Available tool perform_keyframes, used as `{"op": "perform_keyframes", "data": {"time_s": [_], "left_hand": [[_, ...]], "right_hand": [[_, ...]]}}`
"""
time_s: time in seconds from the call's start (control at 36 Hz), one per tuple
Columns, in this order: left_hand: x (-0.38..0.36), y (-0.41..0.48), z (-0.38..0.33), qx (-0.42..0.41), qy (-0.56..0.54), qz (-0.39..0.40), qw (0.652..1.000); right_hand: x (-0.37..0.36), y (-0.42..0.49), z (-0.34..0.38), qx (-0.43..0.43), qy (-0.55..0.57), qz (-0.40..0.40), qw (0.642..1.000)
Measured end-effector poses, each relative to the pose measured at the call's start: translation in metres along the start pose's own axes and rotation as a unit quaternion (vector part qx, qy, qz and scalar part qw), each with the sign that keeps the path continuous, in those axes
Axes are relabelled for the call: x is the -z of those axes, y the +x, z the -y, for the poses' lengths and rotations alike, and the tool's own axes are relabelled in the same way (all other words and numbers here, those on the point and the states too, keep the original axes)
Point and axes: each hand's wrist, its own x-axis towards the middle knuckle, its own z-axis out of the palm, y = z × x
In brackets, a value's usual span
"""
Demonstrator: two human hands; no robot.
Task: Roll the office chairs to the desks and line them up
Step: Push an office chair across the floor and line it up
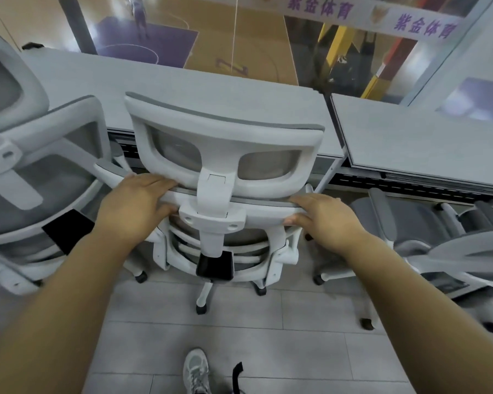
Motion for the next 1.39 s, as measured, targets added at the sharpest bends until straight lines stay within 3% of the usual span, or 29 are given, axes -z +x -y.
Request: {"op": "perform_keyframes", "data": {"time_s": [0.42, 0.86, 1.39], "left_hand": [[-0.013, -0.024, -0.076, 0.051, 0.018, -0.05, 0.997], [-0.028, 0.002, -0.131, -0.003, -0.007, 0.002, 1.0], [-0.025, -0.002, -0.155, 0.027, -0.008, 0.044, 0.999]], "right_hand": [[0.006, -0.03, -0.058, -0.026, 0.035, -0.009, 0.999], [0.014, -0.057, -0.119, -0.072, 0.039, -0.07, 0.994], [0.019, -0.078, -0.14, -0.071, 0.064, -0.087, 0.992]]}}
